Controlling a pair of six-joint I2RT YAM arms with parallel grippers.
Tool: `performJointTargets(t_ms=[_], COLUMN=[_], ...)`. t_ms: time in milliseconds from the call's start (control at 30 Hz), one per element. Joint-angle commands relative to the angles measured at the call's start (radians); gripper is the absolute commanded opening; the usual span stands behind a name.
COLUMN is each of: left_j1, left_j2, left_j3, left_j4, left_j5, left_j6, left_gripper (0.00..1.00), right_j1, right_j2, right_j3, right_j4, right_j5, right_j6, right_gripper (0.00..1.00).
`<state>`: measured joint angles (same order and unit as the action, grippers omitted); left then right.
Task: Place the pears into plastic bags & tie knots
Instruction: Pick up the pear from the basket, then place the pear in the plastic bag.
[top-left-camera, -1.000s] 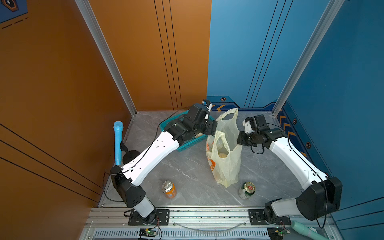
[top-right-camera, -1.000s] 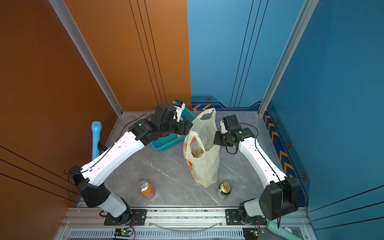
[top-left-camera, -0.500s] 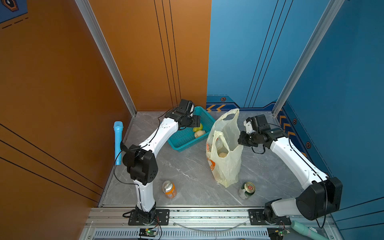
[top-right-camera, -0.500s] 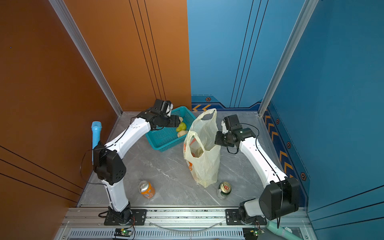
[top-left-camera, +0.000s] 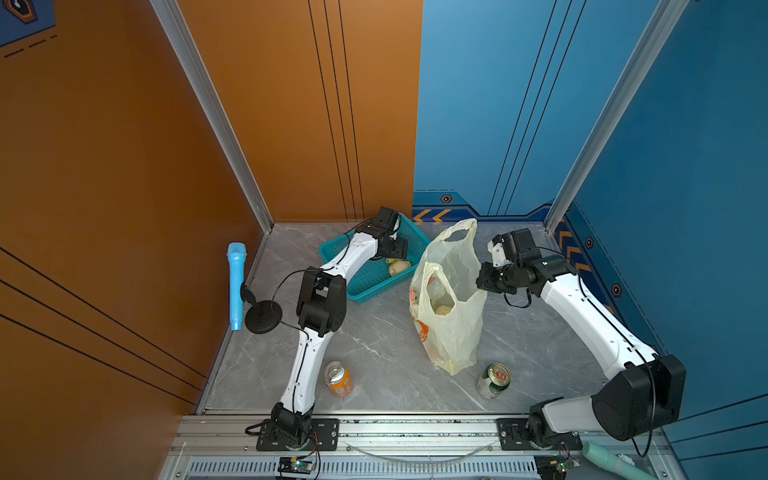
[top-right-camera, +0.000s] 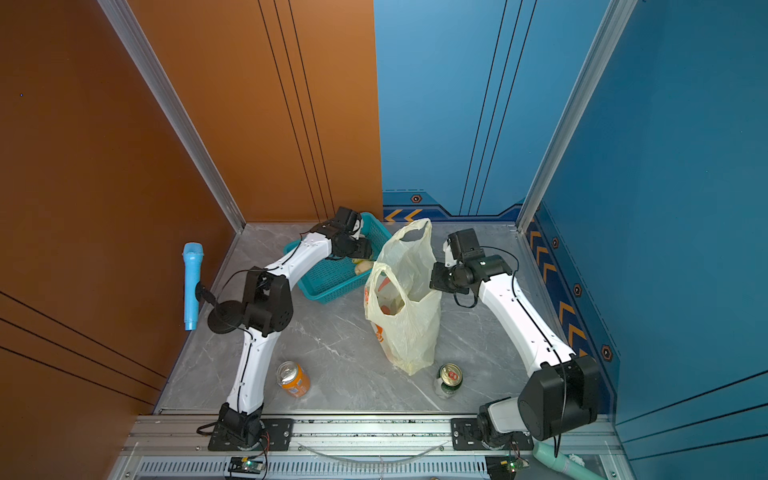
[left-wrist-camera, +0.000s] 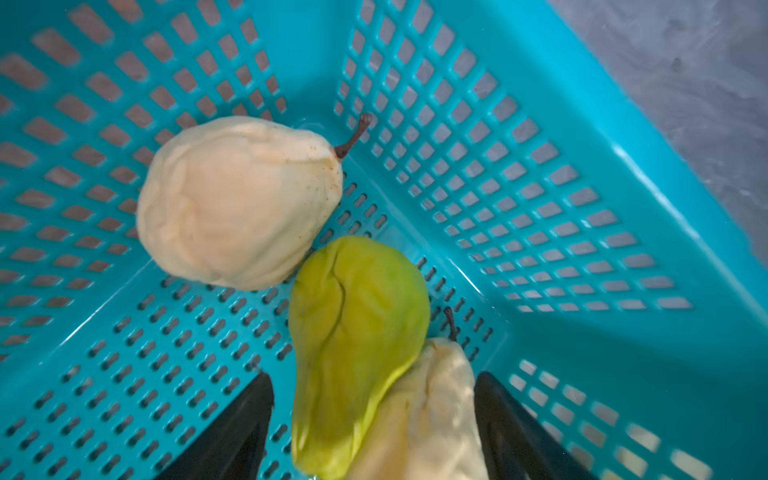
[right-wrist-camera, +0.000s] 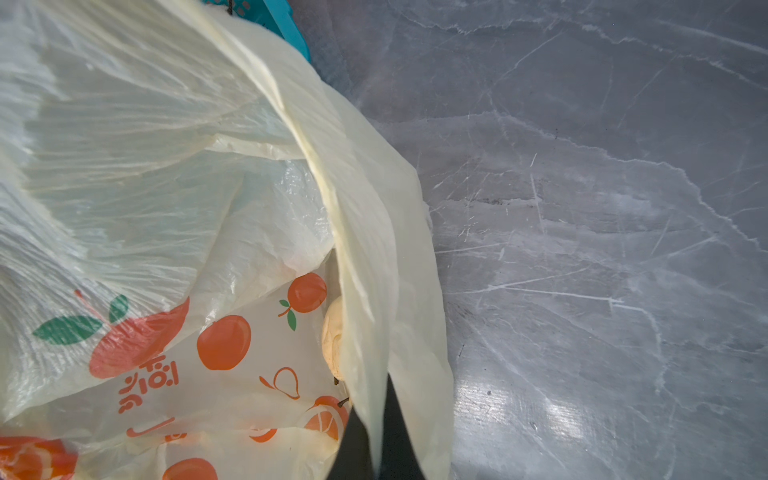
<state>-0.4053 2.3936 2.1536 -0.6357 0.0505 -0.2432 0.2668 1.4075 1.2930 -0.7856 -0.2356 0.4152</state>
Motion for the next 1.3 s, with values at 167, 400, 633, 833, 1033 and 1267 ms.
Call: performJointTargets(t_ms=[167, 400, 633, 833, 1033, 1267], left_j1=[-0.004, -0.019, -0.021, -0.056, -0.124, -0.213], left_j2=[0.108, 0.001, -0.232, -0.452, -0.668, -0.853], left_j3=[0.09, 0.032, -0.092, -0.244, -0.419, -0.595], left_j4=[-0.004, -0.004, -0.004, 0.016, 0.06, 0.116], left_j5=[-0.011, -0.036, -0.022, 0.041, 0.092, 0.101], left_j6=[0.045, 0.059, 0.035, 0.025, -0.006, -0.074], left_gripper=[0.7, 0.58, 0.55, 0.52, 0.52, 0.52], right_j1=[0.009, 0.018, 0.022, 0.023, 0.026, 0.036], right_j2=[-0.018, -0.028, -0.042, -0.044, -0.06, -0.068], right_j3=[0.027, 0.009, 0.006, 0.012, -0.009, -0.009], right_j4=[-0.035, -0.023, -0.007, 0.0, 0.008, -0.031], right_j5=[0.015, 0.026, 0.016, 0.014, 0.011, 0.033], right_j6=[-0.007, 0.001, 0.017, 0.015, 0.022, 0.038], right_gripper=[0.0, 0.0, 0.0, 0.0, 0.0, 0.24])
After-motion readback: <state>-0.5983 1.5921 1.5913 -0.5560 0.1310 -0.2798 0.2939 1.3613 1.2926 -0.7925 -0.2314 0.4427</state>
